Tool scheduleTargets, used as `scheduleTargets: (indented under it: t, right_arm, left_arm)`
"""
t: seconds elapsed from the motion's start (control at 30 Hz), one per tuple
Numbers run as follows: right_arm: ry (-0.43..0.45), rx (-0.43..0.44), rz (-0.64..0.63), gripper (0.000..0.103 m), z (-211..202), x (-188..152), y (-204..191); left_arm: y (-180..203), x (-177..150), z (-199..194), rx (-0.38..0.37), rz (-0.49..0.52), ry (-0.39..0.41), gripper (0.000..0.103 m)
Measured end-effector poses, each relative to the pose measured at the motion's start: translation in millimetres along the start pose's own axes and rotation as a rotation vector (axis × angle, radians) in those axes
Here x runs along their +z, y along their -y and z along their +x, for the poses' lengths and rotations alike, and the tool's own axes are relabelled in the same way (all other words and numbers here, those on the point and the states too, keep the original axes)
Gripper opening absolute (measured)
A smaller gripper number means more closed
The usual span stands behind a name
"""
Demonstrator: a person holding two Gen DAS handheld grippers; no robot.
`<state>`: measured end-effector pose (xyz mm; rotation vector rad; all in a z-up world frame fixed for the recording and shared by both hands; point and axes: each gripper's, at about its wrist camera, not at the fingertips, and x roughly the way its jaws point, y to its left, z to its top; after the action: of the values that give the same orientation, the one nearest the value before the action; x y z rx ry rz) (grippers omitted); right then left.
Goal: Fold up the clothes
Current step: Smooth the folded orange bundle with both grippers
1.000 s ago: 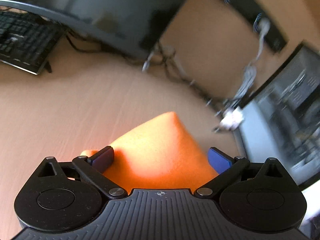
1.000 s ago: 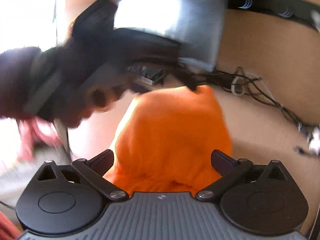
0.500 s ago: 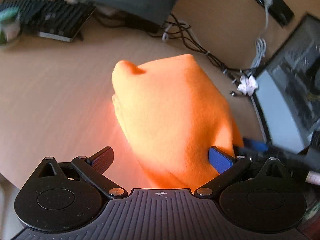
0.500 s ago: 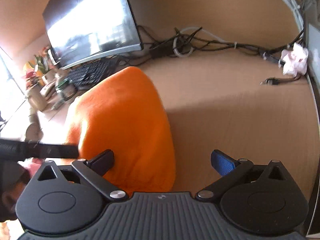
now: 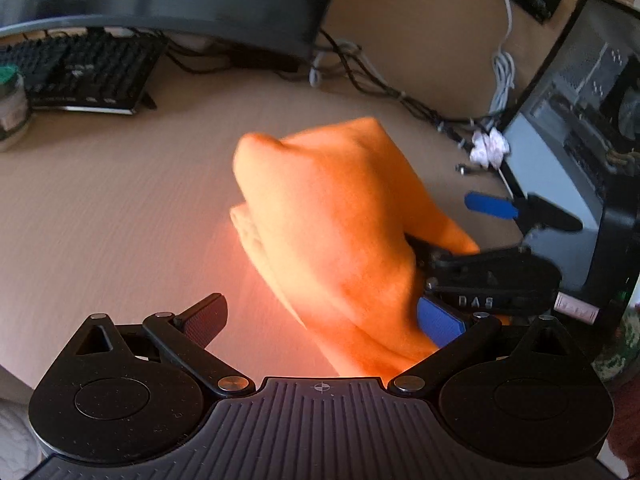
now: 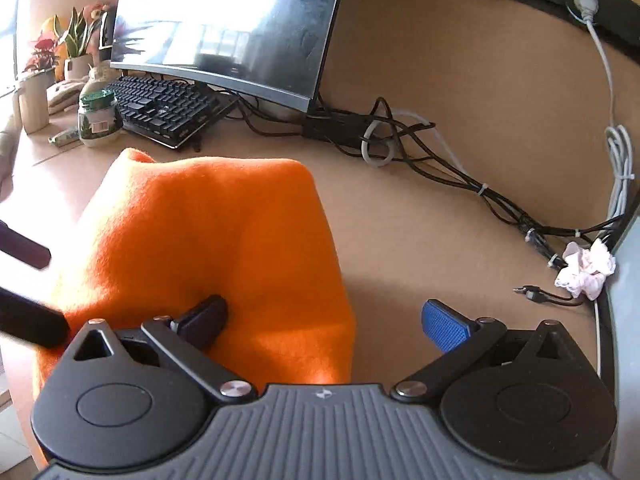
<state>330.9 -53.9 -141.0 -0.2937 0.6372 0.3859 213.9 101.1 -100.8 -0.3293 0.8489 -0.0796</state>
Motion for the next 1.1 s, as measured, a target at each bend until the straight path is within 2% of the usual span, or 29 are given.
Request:
scheduleTargets:
  t: [0.07, 0.17, 0.23, 0.33, 0.37, 0.43, 0.53, 0.67, 0.77, 0.9, 1.0, 1.1]
  right_arm:
    - [0.004, -0.014, -0.003, 0.103, -3.3, -1.2, -1.4]
    - [0.017, -0.034, -0.008, 0.103, -8.8, -3.6, -5.2]
    - [0.044, -0.039, -0.024, 0.103, -16.1, -7.1, -10.1]
    - [0.084, -0.048, -0.046, 0.103, -27.2, -12.5, -17.4]
    - [0.098, -0.051, -0.054, 0.103, -30.8, -14.3, -19.8]
    - [0.126, -0.049, -0.055, 0.103, -39.9, -17.2, -23.1]
    - [0.169, -0.004, 0.034, 0.103, -62.8, -19.1, -17.3]
    - [0.160, -0.009, 0.053, 0.103, -65.3, -24.2, -13.5]
    - [0.154, -0.013, 0.066, 0.103, -67.2, -28.0, -10.7]
    - [0.145, -0.019, 0.085, 0.103, -69.8, -33.1, -6.9]
    - [0.138, -0.023, 0.098, 0.103, -71.7, -37.0, -4.0]
    - [0.109, -0.043, 0.146, 0.103, -67.0, -41.1, 8.4]
  left_arm:
    - [-5.3, 4.4, -14.8, -0.020, -0.027, 0.066, 0.103]
    - [-12.9, 15.7, -39.6, -0.116, -0.083, 0.198, 0.103]
    - [-12.8, 29.5, -40.0, -0.169, -0.085, 0.226, 0.103]
    - [-13.0, 49.8, -14.3, -0.194, -0.068, 0.209, 0.103]
    - [-16.1, 53.1, -2.6, -0.177, -0.082, 0.197, 0.103]
    - [-20.9, 54.1, 21.3, -0.155, -0.101, 0.153, 0.103]
    - [-22.7, 49.4, 44.8, -0.166, -0.109, 0.084, 0.103]
    - [-21.6, 43.9, 65.9, -0.138, -0.143, 0.034, 0.103]
    - [-18.1, 46.0, 61.5, -0.135, -0.140, 0.031, 0.103]
    - [-17.7, 47.5, 25.1, -0.145, -0.178, 0.073, 0.103]
    - [-15.3, 34.5, 5.1, -0.103, -0.171, 0.088, 0.103]
    - [-14.8, 11.0, 8.7, -0.071, -0.195, 0.022, 0.103]
